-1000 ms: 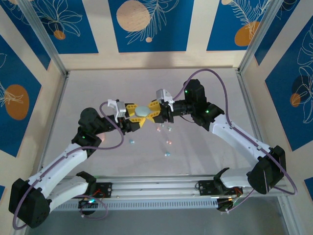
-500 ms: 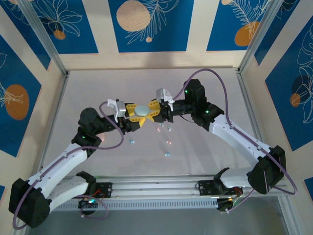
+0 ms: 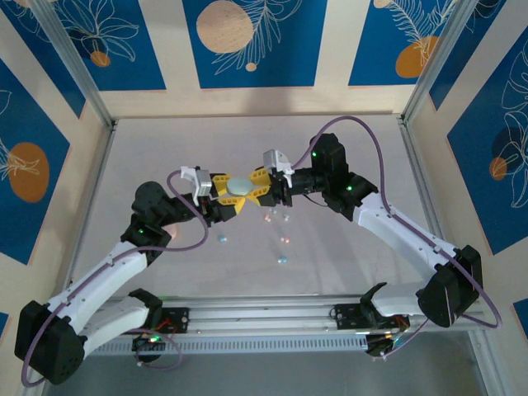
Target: Insert wireless bluetooth earbuds into charging case
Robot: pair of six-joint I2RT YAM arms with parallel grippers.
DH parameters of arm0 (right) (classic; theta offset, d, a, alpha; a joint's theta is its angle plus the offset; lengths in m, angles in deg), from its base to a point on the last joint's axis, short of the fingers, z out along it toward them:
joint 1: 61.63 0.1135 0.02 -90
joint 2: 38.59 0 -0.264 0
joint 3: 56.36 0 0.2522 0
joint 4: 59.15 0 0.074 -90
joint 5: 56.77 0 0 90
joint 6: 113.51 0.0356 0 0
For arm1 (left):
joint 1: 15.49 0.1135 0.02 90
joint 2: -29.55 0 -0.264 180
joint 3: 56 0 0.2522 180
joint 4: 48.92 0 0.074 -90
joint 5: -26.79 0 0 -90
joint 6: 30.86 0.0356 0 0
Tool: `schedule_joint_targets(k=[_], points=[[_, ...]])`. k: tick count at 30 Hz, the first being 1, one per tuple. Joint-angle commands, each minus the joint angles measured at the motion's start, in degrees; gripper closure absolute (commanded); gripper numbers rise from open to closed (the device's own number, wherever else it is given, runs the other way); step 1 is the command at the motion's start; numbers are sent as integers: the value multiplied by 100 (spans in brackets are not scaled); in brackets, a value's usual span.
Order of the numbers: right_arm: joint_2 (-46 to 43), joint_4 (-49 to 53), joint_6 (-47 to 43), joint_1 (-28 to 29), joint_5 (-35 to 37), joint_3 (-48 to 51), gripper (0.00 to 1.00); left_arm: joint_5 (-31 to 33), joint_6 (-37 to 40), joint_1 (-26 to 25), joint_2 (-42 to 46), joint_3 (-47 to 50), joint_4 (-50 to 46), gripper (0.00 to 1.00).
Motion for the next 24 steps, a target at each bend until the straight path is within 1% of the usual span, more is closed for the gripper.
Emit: schedule_joint_targets(k=[1, 4, 9, 10, 12, 16, 19, 24], points=[[-130, -4, -130, 46, 102, 90, 68, -63, -68, -27, 25, -121, 345, 50], [-132, 9, -166, 46, 92, 90, 67, -66, -65, -27, 17, -130, 347, 54], [-138, 21, -167, 55, 93, 90, 66, -103, -61, -27, -17, -132, 358, 65], [-145, 21, -142, 55, 101, 90, 65, -112, -48, -27, -25, -130, 358, 66], [-158, 25, -49, 54, 125, 68, 60, -138, -18, -27, -22, -131, 319, 69], [-146, 10, 300, 3, 66, -6, 55, -160, 85, -27, -4, -130, 194, 71], [-137, -90, 753, -82, 53, -61, 50, -170, 188, -27, 16, -130, 59, 72], [-14, -69, 1302, -225, -127, -229, 46, -213, 299, -27, 27, -139, -77, 72]])
